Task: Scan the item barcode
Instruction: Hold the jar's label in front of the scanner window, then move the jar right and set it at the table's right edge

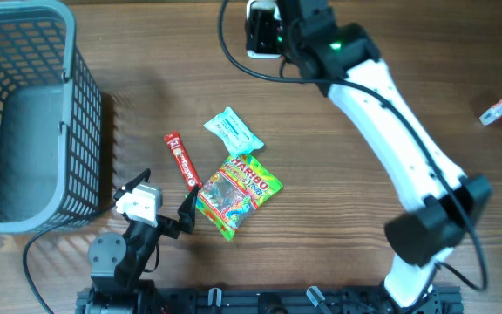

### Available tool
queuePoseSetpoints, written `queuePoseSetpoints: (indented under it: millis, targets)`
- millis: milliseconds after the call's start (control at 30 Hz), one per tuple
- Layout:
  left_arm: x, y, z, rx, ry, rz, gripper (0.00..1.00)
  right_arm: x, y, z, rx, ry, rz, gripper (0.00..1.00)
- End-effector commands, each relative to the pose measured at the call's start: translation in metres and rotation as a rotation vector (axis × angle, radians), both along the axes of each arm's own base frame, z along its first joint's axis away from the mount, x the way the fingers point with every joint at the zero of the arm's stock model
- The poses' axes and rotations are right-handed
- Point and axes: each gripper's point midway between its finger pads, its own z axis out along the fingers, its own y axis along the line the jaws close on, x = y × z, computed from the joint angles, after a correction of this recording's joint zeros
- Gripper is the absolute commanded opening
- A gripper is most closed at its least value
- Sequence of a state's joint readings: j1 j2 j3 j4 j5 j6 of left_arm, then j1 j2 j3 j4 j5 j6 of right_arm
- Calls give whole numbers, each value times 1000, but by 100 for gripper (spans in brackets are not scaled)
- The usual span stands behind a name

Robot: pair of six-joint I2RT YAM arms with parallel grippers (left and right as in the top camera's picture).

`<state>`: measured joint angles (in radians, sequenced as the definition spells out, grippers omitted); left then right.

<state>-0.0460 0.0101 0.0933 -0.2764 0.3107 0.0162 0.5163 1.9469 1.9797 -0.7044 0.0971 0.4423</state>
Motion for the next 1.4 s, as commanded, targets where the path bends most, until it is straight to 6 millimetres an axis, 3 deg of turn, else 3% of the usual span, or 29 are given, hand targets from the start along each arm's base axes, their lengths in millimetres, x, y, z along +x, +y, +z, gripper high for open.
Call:
queuePoseSetpoints:
  millis: [0,133,300,467,633,733,967,1067,1167,1367]
  targets:
    - [1,1,-1,-7,2,8,100,46,0,-44,-151,-75,-38,65]
    - [1,1,-1,-7,2,8,100,89,6,-78,-218,-189,-84,61]
    - [1,1,-1,-7,2,8,100,122,1,-87,-275,-336,-177,62]
    - [1,1,-1,-7,2,8,100,134,-13,-116,-325,-345,-267,61]
    - [1,1,-1,-7,2,8,100,142,-18,-128,-317,-362,-289,64]
    - [1,1,-1,-7,2,8,100,144,-20,-126,-316,-373,-305,64]
    - [1,1,-1,-7,2,8,100,129,-42,-83,-428,-356,-312,63]
    - [1,1,-1,-7,2,8,100,113,-98,-78,-444,-220,-418,63]
    - [1,1,-1,-7,2,8,100,91,-161,-91,-408,-42,-554,62]
    - [1,1,-1,-7,2,8,100,47,-275,-153,-227,385,-635,63]
